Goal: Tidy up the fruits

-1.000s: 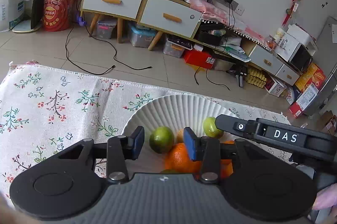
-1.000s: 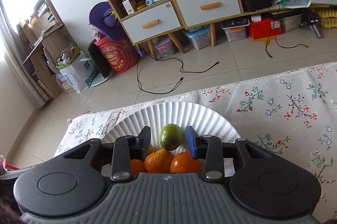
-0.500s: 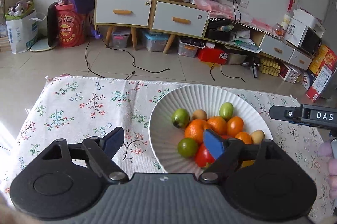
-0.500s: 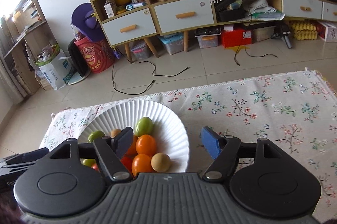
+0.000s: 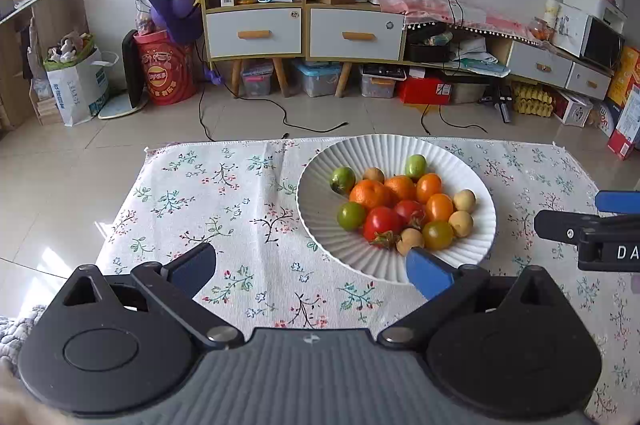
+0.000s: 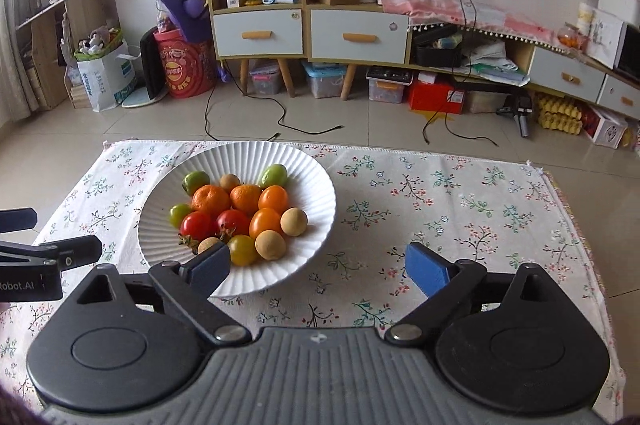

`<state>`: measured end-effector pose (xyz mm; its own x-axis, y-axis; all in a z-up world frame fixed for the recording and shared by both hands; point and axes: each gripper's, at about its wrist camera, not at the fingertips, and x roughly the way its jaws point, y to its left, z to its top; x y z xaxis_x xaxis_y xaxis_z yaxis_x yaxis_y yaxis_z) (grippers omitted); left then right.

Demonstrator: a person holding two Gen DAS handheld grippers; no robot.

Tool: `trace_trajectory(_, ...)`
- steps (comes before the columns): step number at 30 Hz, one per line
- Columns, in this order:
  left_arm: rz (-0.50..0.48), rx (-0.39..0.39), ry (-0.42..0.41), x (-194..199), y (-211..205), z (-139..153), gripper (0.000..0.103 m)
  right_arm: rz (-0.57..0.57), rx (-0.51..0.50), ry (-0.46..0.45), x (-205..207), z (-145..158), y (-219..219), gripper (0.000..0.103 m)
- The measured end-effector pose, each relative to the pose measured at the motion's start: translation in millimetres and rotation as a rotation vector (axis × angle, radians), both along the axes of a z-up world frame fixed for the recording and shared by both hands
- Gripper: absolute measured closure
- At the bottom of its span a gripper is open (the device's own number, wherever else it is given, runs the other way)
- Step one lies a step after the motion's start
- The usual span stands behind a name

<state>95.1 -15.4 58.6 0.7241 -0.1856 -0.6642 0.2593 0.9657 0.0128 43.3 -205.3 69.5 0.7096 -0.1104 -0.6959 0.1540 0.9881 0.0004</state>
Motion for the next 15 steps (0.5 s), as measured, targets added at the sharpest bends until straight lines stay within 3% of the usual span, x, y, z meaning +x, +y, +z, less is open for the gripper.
trace_trajectory(6, 0.003, 0.040, 0.011, -20.9, -4.9, 1.1, 0.004, -0.012, 0.027, -0.005, -19.3, 2.6, 2.1, 0.001)
trace_trajectory(9, 0.014, 0.038, 0.030, -26.4, -3.8, -3.6, 0.004, -0.035, -0.019, 0.011, -27.2, -9.1, 3.7, 0.001)
trace_trajectory(15, 0.063, 0.059, 0.051, -34.7, -11.2, -17.4, 0.004, -0.048, 0.042, 0.069, -28.4, -29.4, 10.0, 0.001)
